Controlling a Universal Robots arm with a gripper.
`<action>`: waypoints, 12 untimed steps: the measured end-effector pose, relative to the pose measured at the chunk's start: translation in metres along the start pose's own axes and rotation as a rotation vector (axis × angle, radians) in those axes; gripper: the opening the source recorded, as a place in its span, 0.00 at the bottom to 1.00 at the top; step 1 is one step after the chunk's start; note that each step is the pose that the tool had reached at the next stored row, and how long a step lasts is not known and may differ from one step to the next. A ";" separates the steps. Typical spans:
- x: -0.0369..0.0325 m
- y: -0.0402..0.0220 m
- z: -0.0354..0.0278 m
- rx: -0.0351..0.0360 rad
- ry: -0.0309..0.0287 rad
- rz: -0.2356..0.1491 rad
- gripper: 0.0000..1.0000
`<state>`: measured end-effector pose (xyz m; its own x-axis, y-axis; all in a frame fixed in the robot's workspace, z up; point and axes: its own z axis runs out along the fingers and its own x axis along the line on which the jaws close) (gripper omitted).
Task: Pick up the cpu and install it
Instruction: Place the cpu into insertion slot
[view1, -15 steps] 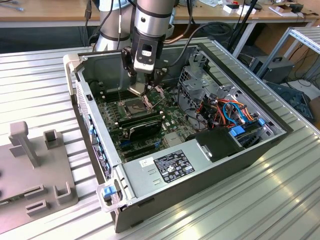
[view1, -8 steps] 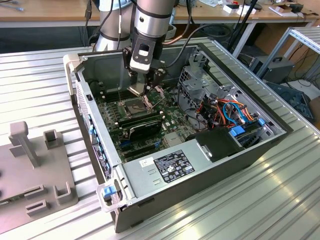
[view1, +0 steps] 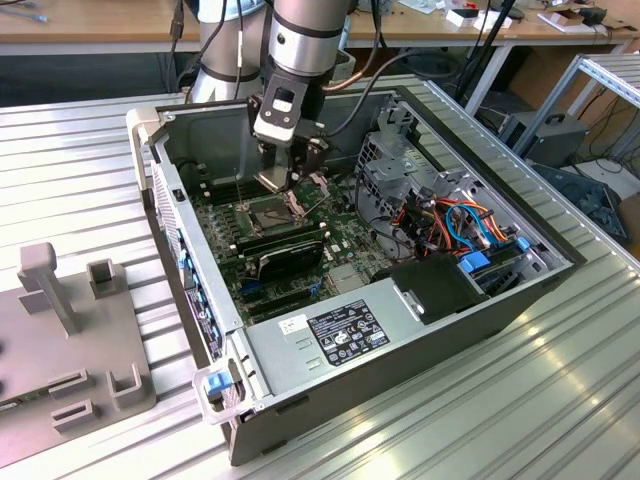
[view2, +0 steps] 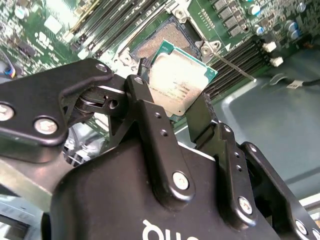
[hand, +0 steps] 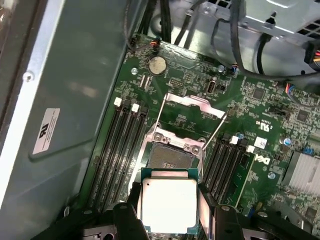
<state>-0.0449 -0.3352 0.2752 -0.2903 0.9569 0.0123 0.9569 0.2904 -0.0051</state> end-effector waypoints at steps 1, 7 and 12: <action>0.0000 0.0000 0.0006 -0.0004 0.0002 0.036 0.54; 0.0000 0.0000 0.0027 -0.0017 0.0007 0.151 0.54; -0.0001 0.0000 0.0047 -0.0031 0.0013 0.257 0.54</action>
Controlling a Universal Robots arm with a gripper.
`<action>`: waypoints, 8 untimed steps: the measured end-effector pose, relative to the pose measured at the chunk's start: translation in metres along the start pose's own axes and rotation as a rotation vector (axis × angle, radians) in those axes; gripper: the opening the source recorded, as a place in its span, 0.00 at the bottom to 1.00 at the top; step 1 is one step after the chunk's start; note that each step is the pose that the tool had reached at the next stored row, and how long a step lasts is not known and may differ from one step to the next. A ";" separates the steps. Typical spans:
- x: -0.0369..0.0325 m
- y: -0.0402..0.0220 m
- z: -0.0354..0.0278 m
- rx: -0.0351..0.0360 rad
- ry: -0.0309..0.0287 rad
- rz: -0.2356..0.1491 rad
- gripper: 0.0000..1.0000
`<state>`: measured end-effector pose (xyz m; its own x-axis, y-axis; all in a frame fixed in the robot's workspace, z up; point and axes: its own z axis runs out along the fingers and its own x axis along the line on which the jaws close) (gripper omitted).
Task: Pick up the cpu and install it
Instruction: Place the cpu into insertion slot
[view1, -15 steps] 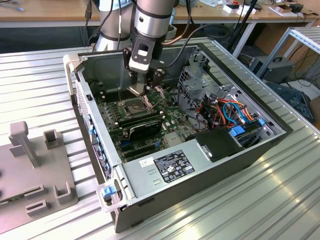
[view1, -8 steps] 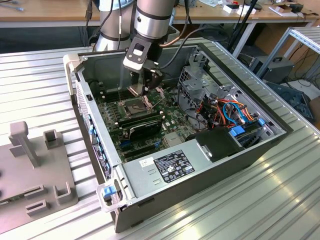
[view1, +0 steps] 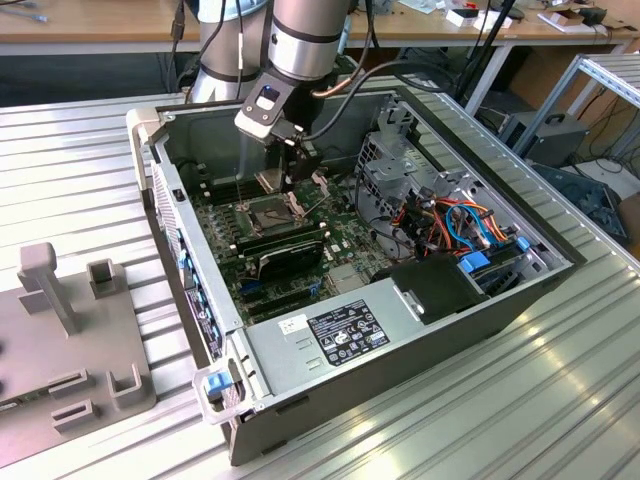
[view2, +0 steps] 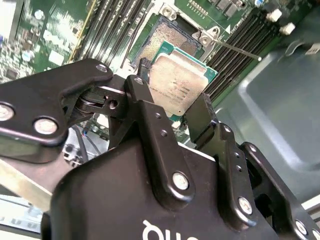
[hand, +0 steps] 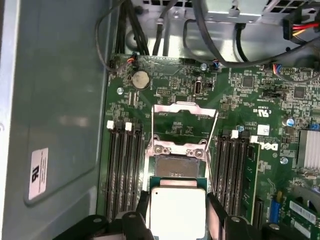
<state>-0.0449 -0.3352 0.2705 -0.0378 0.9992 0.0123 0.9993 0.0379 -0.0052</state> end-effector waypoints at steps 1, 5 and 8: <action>0.0000 0.0000 0.0004 -0.0003 0.0001 0.020 0.54; -0.0001 0.0000 0.0017 -0.0010 0.0002 0.090 0.54; 0.0000 -0.0003 0.0018 -0.0022 0.0003 0.094 0.54</action>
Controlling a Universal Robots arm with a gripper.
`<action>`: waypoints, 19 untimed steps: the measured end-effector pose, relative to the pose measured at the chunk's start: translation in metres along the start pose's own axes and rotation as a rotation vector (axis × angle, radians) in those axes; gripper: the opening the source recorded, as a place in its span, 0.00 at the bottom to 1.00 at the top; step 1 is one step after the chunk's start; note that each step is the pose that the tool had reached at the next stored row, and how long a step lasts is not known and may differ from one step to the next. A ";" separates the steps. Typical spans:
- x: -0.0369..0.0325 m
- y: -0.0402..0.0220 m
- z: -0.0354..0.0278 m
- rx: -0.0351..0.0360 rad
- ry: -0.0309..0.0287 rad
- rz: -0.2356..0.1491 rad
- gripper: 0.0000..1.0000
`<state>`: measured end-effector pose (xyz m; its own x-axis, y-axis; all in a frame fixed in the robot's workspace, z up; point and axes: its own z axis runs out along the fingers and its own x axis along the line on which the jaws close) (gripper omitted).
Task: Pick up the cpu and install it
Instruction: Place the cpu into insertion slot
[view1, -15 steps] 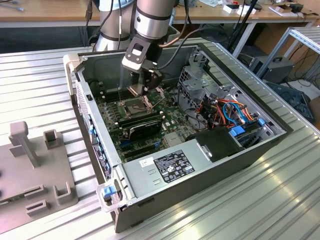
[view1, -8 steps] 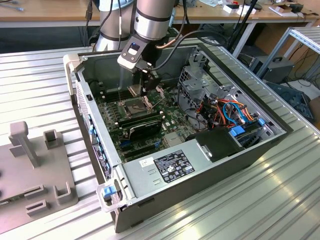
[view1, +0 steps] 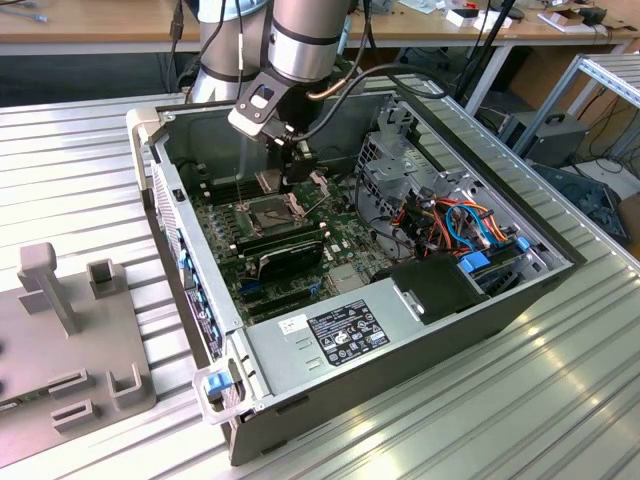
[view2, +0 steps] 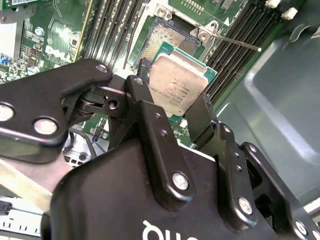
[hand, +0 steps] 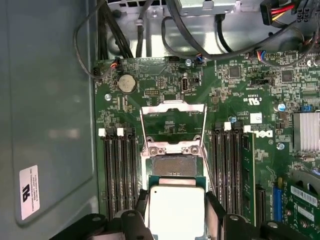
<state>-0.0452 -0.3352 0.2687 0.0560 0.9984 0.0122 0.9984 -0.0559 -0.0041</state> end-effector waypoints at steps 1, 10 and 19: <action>0.0000 -0.0003 0.0003 -0.0042 0.0007 -0.001 0.54; -0.0006 -0.0024 0.0054 -0.0394 0.0034 -0.061 0.54; -0.0009 -0.0034 0.0205 -0.0387 0.0036 -0.091 0.54</action>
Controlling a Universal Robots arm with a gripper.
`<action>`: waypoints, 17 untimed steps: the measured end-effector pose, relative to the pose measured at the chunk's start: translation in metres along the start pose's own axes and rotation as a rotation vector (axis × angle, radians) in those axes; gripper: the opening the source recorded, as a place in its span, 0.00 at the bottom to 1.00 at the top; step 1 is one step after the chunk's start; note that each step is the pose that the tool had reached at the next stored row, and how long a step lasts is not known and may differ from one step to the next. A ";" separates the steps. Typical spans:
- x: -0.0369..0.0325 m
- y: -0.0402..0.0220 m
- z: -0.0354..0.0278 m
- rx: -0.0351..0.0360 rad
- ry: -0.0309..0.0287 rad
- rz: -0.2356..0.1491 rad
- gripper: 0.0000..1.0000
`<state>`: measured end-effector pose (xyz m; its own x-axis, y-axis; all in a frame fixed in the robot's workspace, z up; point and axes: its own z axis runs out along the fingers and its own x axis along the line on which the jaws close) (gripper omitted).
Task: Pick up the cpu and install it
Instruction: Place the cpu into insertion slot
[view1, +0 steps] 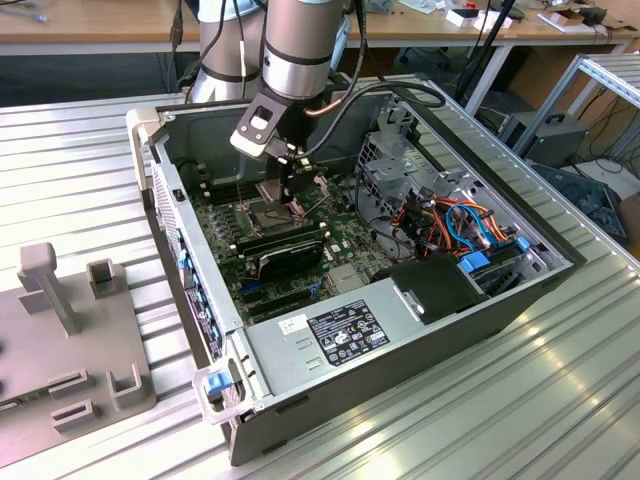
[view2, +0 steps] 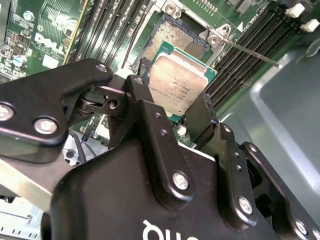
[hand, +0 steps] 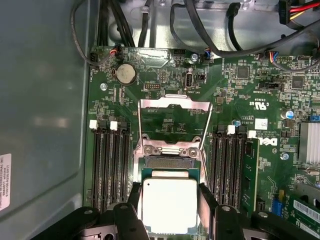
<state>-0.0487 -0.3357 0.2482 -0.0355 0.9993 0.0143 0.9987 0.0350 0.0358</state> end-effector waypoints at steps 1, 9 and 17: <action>0.0000 0.0000 0.0000 0.0002 -0.0002 0.000 0.54; -0.0001 -0.0002 0.0065 -0.0010 -0.0024 0.068 0.54; -0.0004 -0.0008 0.0224 -0.0009 -0.0027 0.071 0.54</action>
<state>-0.0488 -0.3358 0.2258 0.0356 0.9993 0.0141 0.9987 -0.0361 0.0357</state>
